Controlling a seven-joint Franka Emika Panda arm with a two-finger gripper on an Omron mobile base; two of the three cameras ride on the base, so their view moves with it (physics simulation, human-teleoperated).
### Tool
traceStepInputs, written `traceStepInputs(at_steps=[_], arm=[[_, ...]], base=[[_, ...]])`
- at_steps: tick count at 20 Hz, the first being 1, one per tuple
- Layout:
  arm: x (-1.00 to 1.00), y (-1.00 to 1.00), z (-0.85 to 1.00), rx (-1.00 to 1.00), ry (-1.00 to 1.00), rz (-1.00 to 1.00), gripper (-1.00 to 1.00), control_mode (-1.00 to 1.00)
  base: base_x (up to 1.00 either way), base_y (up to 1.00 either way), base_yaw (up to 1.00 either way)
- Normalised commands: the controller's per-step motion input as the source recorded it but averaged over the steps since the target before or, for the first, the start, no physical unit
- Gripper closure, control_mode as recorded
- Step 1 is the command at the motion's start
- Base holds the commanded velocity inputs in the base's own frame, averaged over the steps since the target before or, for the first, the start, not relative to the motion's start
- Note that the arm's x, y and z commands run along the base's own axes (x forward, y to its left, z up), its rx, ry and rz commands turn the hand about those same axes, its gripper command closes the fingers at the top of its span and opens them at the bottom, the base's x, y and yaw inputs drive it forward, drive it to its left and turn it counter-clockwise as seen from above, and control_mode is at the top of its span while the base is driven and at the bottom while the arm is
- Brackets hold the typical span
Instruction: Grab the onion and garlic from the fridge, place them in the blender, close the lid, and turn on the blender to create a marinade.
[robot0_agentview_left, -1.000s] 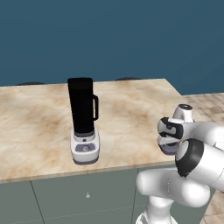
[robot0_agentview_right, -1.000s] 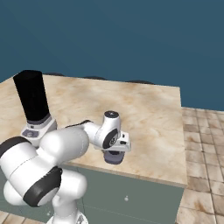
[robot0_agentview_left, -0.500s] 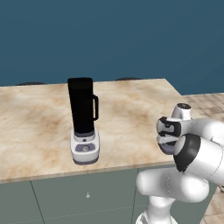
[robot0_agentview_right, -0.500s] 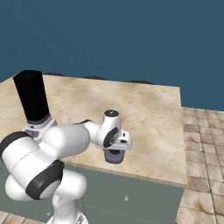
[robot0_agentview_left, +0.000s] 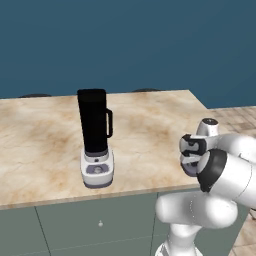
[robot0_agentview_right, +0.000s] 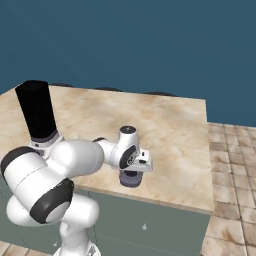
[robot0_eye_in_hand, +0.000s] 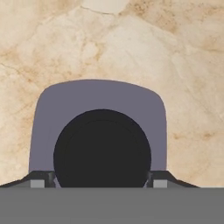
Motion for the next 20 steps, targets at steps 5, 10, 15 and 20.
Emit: traceStepInputs(at_steps=[5,10,15,20], arm=[[0.00,0.08,-0.25,-0.06,-0.06,0.00,-1.00,-1.00],[-0.02,0.04,-0.05,-0.05,-0.12,0.00,-1.00,-1.00],[0.03,0.06,-0.47,-0.03,0.02,0.00,-1.00,-1.00],[0.06,0.08,-0.45,0.00,0.09,0.00,-1.00,-1.00]], base=[[0.00,0.00,0.00],[0.00,0.00,0.00],[0.00,0.00,0.00],[0.00,0.00,0.00]])
